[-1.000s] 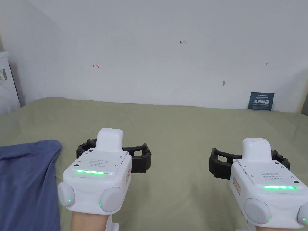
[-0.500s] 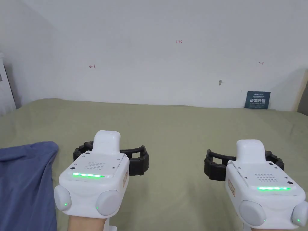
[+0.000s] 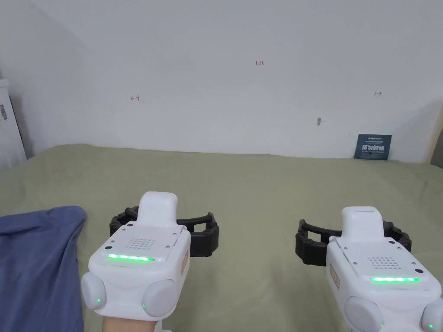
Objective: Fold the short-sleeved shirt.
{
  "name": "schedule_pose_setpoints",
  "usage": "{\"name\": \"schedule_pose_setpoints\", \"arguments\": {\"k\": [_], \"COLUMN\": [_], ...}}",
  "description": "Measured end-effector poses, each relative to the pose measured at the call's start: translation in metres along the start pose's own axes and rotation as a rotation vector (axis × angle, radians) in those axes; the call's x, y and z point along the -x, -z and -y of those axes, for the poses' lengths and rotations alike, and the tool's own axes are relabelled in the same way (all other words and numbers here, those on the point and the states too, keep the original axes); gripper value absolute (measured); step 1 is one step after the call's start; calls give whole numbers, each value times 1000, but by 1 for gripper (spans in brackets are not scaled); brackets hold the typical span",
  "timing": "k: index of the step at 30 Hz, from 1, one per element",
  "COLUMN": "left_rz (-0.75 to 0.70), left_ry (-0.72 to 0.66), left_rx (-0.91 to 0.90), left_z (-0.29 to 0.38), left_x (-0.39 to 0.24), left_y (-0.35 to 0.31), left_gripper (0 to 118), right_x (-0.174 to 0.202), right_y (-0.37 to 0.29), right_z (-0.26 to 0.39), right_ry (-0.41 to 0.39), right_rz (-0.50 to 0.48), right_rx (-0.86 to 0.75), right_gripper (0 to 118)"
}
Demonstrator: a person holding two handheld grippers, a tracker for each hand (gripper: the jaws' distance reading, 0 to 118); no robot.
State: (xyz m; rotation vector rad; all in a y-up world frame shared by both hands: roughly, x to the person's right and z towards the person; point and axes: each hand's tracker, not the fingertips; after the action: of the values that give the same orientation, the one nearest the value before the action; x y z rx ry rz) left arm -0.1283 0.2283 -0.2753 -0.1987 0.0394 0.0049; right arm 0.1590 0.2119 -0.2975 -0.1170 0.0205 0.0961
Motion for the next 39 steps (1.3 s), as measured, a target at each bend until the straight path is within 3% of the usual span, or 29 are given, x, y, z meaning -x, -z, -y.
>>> {"name": "schedule_pose_setpoints", "arguments": {"k": [39], "left_rz": [7], "left_ry": [3], "left_rx": [-6], "left_z": [2], "left_x": [-2], "left_y": [-4], "left_gripper": [118], "right_x": [-1], "right_y": [-4], "right_z": [1], "right_ry": [11], "right_rz": [-14], "right_rx": [-6], "right_gripper": [118]}}
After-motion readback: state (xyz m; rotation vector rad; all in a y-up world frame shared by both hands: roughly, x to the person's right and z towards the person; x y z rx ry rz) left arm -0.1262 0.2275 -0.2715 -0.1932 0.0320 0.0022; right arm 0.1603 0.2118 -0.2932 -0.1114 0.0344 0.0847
